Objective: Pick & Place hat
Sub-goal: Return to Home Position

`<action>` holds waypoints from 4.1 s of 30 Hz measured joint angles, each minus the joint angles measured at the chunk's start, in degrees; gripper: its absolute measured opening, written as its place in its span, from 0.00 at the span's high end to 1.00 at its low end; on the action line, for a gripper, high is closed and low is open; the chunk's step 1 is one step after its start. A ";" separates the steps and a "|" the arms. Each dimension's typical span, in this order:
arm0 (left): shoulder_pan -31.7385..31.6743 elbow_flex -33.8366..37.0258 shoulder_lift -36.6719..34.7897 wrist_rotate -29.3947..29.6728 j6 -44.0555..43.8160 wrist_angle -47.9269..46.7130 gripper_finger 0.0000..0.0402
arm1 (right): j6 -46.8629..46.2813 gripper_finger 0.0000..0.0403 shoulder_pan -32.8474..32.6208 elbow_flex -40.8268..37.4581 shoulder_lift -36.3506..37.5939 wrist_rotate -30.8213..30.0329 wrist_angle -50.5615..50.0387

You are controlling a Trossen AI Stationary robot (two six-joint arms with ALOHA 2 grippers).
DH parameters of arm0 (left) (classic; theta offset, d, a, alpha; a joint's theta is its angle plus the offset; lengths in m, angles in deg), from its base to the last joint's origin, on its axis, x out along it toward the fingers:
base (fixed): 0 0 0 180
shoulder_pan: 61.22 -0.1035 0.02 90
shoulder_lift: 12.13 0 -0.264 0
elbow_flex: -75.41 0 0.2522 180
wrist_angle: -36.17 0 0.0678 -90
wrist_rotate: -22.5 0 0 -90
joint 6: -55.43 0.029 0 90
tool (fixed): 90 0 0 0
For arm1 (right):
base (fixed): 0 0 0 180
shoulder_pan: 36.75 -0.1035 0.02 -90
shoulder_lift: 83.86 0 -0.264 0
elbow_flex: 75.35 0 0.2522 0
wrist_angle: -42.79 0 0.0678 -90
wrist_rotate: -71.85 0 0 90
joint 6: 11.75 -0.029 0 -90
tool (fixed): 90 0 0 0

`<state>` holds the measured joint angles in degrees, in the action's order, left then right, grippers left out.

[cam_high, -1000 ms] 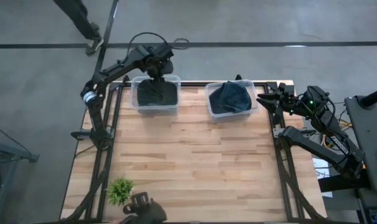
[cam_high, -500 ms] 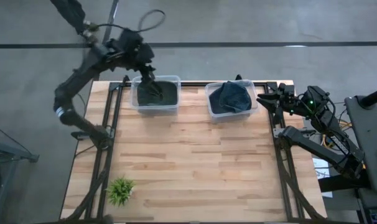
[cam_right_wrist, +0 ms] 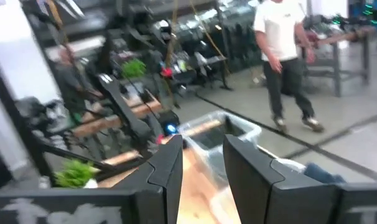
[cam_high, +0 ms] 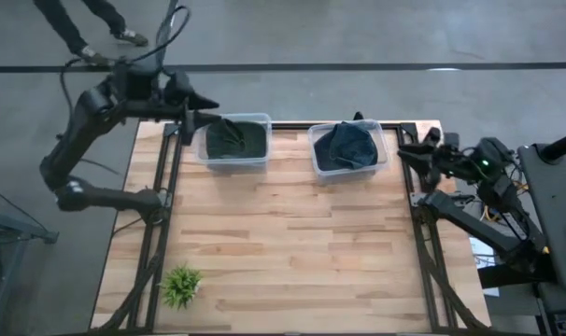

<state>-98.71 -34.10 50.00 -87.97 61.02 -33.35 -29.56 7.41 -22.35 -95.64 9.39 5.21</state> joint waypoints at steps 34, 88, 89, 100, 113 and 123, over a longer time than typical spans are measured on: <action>7.55 75.93 -52.12 10.74 -22.31 49.38 0.56 | -3.43 0.72 0.01 -33.03 11.71 -10.69 21.02; 7.68 95.22 -53.50 15.68 -22.37 56.71 0.56 | 3.77 0.72 -0.04 -36.79 11.03 -10.57 26.03; 7.68 95.22 -52.64 18.80 -22.11 56.02 0.56 | 4.46 0.72 -0.03 -36.79 11.00 -10.59 26.19; 7.71 95.30 -46.47 15.95 -20.79 57.44 0.56 | 4.95 0.72 -0.02 -36.79 10.94 -10.59 26.07; 7.71 95.20 -46.53 15.45 -20.94 58.82 0.56 | 4.94 0.72 -0.02 -36.79 10.94 -10.65 25.77; 7.71 95.17 -47.02 15.50 -21.00 58.83 0.56 | 4.95 0.72 -0.02 -36.79 10.94 -10.76 25.72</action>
<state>-91.00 61.07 2.98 -72.47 40.02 25.47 -24.61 7.39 -59.13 -84.71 -1.37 30.94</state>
